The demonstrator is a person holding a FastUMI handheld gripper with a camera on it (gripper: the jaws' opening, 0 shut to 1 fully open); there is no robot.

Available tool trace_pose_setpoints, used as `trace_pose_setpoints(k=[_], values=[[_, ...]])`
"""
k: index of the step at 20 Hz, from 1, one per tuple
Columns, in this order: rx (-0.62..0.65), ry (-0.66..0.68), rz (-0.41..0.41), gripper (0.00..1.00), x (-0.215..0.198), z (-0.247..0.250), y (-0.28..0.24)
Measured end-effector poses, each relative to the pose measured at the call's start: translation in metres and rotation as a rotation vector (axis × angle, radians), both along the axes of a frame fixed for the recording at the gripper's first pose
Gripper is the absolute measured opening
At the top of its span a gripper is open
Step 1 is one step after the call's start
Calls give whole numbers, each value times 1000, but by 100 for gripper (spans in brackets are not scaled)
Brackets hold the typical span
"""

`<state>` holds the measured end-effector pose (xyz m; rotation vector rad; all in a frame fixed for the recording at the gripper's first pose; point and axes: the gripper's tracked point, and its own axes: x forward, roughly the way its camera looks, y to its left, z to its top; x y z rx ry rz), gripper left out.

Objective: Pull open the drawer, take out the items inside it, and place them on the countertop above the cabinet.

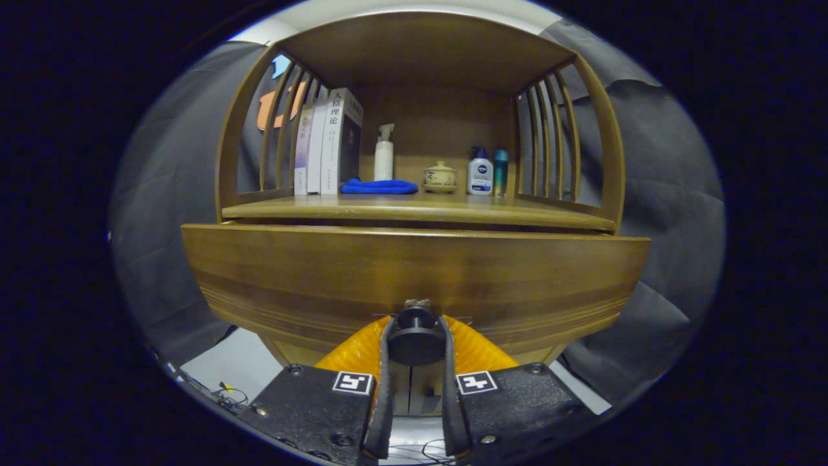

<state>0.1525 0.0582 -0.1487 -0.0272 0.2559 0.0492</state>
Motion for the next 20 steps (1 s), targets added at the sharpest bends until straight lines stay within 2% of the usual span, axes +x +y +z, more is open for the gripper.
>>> trace_pose_setpoints(k=[20], values=[[-12, 46, 25, 34, -113, -16, -11]])
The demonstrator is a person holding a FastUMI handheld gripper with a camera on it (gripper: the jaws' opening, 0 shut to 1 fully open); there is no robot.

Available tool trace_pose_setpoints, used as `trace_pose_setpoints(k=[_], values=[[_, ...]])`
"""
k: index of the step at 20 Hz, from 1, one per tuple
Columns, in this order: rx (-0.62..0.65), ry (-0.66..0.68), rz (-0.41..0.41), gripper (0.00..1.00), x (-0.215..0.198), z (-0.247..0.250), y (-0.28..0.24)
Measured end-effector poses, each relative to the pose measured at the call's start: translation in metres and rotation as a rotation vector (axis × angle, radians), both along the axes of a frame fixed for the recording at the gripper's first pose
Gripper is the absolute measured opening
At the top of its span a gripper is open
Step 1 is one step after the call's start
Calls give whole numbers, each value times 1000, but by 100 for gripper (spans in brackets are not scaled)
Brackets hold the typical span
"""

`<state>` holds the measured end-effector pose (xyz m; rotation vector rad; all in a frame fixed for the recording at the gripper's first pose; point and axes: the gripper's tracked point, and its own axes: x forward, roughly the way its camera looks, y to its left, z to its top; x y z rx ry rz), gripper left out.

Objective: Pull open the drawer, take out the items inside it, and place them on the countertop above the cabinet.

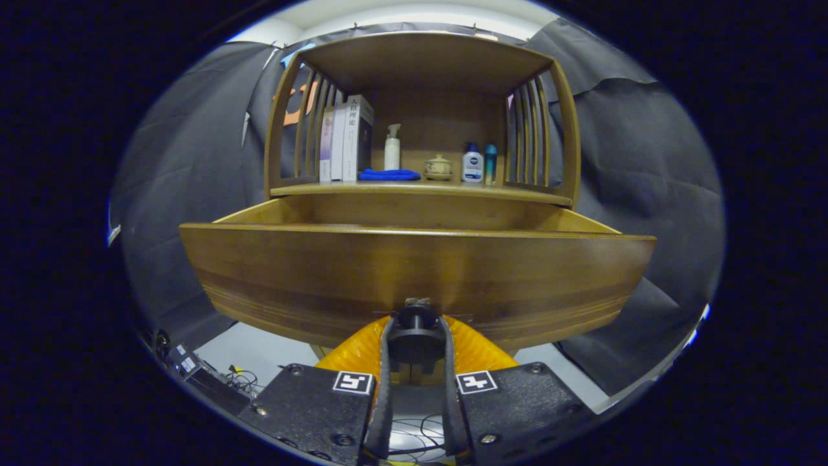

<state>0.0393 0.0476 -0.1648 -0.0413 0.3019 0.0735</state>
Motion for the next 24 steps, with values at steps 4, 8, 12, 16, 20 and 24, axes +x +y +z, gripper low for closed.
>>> trace_pose_setpoints(k=[4, 8, 12, 16, 20, 24], values=[[21, 21, 4, 34, -20, -4, 1], [14, 29, 0, 34, -22, -6, 1], [39, 4, 23, 44, -29, 4, -2], [-1, -129, 20, 82, -47, 53, -16], [55, -216, 11, 100, -66, 115, -25], [85, -215, 13, 100, -53, 158, -30]])
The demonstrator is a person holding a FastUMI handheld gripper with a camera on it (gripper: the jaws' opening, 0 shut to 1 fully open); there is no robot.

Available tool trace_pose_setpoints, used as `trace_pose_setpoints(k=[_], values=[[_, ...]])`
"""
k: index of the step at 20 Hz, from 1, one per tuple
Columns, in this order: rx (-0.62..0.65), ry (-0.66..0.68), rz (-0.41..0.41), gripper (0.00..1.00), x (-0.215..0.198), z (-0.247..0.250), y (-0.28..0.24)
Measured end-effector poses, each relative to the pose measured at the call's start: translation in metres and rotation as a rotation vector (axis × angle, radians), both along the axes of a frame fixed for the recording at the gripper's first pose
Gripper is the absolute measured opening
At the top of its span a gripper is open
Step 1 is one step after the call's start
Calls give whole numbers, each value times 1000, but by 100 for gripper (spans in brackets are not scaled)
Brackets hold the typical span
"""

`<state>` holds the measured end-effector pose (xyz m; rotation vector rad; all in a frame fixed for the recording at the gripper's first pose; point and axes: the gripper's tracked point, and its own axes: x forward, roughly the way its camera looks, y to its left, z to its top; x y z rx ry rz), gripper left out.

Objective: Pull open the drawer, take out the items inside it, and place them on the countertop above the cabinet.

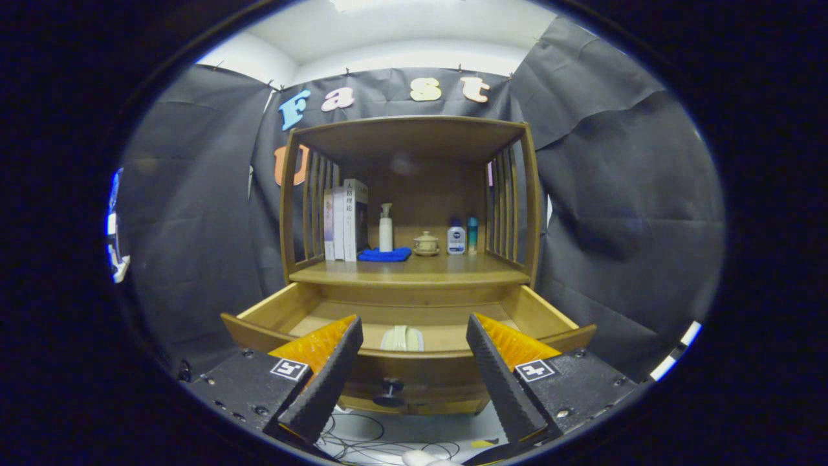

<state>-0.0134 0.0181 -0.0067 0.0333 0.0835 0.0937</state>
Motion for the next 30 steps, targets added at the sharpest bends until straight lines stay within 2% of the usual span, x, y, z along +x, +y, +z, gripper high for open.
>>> trace_pose_setpoints(k=[8, 12, 16, 20, 25, 30], values=[[72, 43, -12, 99, 80, 75, 4], [35, 156, 14, 99, 128, 80, 26], [-22, 337, 62, 99, 169, 48, 51], [-71, 578, 77, 99, 194, -11, 64], [-100, 858, 60, 97, 194, -80, 56], [-40, 1091, 40, 82, 174, -126, 53]])
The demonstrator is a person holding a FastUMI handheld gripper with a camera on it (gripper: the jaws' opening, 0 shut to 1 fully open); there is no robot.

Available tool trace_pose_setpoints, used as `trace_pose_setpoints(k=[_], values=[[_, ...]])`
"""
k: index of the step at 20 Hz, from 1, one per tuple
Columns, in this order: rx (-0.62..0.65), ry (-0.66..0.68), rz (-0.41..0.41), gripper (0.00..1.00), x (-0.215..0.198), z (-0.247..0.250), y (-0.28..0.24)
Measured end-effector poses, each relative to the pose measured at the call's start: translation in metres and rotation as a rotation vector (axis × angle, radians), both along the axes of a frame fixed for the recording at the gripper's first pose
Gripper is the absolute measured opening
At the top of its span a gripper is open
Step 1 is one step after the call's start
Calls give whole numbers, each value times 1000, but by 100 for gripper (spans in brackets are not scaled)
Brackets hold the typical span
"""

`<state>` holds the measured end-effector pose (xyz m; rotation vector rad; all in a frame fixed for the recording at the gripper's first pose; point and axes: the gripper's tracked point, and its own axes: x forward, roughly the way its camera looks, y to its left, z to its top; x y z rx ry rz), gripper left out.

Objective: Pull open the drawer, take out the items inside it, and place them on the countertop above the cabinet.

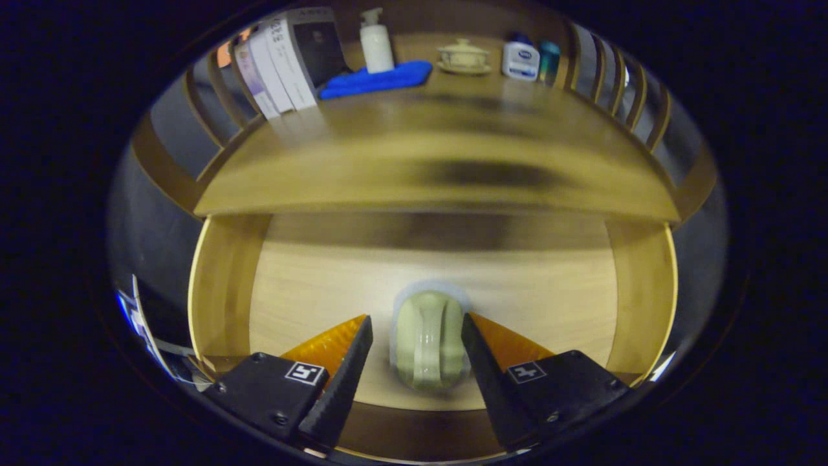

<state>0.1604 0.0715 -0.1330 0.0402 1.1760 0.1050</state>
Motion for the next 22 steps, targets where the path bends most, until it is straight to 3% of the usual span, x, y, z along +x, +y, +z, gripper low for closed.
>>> trace_pose_setpoints(k=[3, 8, 13, 22], values=[[-10, 48, -35, 73, 1, -10, -9], [-50, 68, -39, 36, 4, -10, -12], [-37, 45, -16, 18, 3, -3, -10], [-51, -39, 40, 16, -17, 71, -6]])
